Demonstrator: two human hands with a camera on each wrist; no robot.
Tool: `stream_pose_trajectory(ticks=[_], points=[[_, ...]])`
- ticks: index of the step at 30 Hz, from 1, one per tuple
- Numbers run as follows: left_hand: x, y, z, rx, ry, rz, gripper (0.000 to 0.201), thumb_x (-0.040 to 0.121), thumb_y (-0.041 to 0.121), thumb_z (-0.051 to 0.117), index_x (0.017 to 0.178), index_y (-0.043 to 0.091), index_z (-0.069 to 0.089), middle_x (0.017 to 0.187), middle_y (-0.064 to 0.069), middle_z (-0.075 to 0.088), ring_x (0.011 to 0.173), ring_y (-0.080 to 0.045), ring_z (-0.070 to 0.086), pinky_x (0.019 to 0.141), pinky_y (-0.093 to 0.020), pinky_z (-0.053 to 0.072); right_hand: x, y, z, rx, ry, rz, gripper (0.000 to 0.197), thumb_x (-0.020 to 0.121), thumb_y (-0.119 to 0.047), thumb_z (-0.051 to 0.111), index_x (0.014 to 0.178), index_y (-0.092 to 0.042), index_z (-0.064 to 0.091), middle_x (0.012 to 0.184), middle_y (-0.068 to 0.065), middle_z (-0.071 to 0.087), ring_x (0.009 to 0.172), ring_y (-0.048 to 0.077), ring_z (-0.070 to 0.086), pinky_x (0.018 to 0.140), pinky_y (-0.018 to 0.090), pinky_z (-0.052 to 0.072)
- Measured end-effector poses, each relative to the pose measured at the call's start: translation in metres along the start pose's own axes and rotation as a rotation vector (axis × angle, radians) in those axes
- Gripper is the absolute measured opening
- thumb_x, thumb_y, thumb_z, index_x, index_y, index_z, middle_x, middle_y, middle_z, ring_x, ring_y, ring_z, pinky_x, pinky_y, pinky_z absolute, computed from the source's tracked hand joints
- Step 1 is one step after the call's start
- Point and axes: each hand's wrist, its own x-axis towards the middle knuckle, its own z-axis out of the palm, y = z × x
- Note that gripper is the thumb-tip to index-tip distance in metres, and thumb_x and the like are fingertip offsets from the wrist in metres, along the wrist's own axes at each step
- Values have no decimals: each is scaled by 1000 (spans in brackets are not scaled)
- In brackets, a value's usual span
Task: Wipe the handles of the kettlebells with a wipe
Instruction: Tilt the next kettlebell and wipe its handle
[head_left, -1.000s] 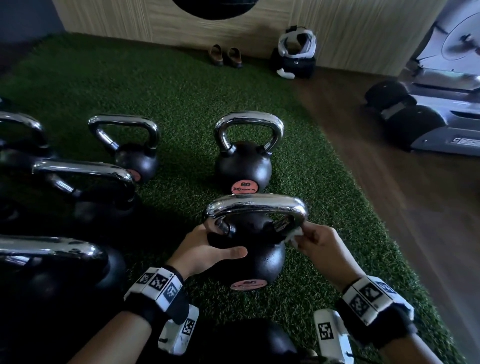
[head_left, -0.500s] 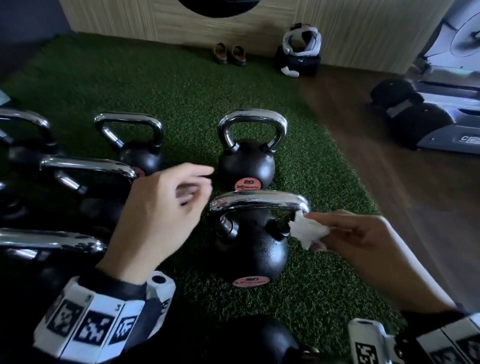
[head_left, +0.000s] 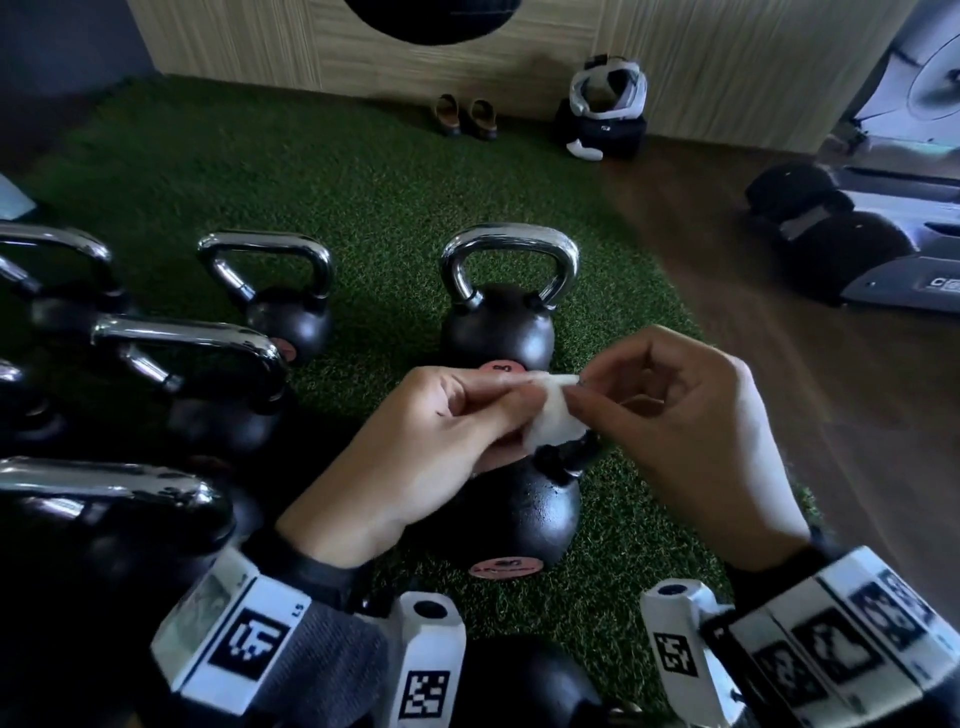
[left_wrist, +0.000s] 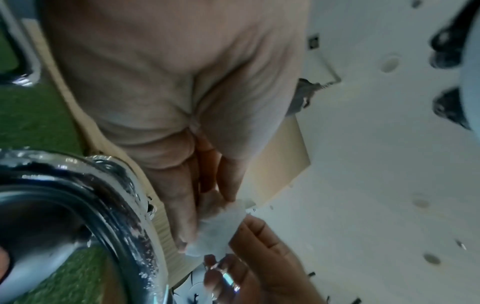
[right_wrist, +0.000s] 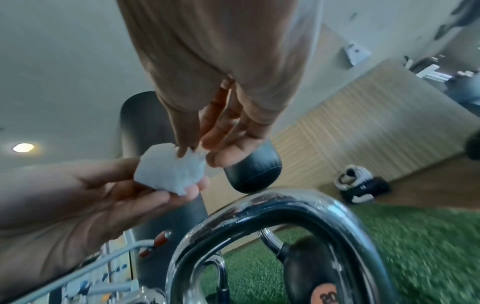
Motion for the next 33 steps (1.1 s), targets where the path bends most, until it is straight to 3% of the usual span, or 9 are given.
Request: stream_pose_trajectory(ticks=[3, 6, 10, 13, 17, 19, 23, 29, 33], points=[[4, 4, -6, -49, 6, -10, 29, 92, 10, 71, 121, 9, 75, 112, -5, 79, 108, -17, 74, 91, -19, 57, 0, 5, 2, -13, 8, -22, 23, 74, -20, 90, 82, -18, 68, 74, 1, 71, 65, 20, 68, 63, 46, 61], [6, 1, -10, 250, 86, 109, 30, 82, 27, 80, 111, 22, 81, 96, 5, 81, 103, -13, 75, 103, -32, 54, -7, 14, 0, -91, -5, -71, 31, 77, -34, 85, 79, -16, 60, 71, -1, 65, 62, 19, 62, 58, 39, 55], [11, -6, -11, 804, 428, 487, 13, 83, 22, 74, 91, 21, 83, 85, 9, 78, 80, -7, 73, 74, -30, 61, -15, 53, -19, -166, 118, 25, 17, 89, -24, 75, 82, -18, 61, 73, 0, 67, 61, 15, 61, 56, 32, 53], [19, -13, -14, 954, 481, 547, 9, 84, 17, 74, 86, 17, 83, 90, 9, 79, 81, -3, 72, 76, -28, 59, -19, 107, -32, -319, 17, 310, 31, 86, -8, 75, 94, -36, 64, 91, -7, 74, 74, 9, 69, 67, 43, 63], [30, -23, -3, 997, 359, 500, 17, 94, 17, 65, 95, 11, 81, 100, 3, 80, 84, -13, 76, 76, -33, 62, -24, 142, -12, -101, -396, 496, 56, 74, -28, 90, 115, -55, 63, 121, -19, 72, 112, 1, 68, 96, 39, 58], [36, -30, 6, 1061, 307, 520, 21, 97, 22, 63, 107, 12, 79, 110, 1, 79, 97, -16, 76, 85, -36, 61, -21, 146, 4, -62, -392, 504, 57, 66, -48, 91, 117, -45, 66, 118, -23, 73, 113, -5, 65, 104, 39, 52], [37, -44, 11, 1061, 272, 525, 31, 102, 29, 62, 127, 17, 73, 134, 9, 70, 121, -9, 67, 109, -34, 50, -19, 158, 19, -123, -272, 435, 67, 58, -78, 80, 114, -42, 70, 109, -18, 76, 106, 5, 71, 98, 47, 56], [18, -61, -27, 755, 527, 559, 23, 97, 21, 72, 118, 15, 77, 123, 11, 73, 115, 9, 65, 105, -30, 53, -23, 157, 19, -93, -250, 448, 63, 60, -70, 80, 107, -29, 76, 106, -18, 77, 103, 1, 71, 100, 43, 55], [15, -76, -29, 799, 532, 669, 28, 97, 19, 69, 123, 10, 75, 126, 3, 73, 119, 1, 66, 104, -30, 54, -25, 159, 21, -138, -236, 462, 67, 60, -76, 77, 108, -29, 75, 104, -19, 77, 99, -1, 71, 97, 41, 57]])
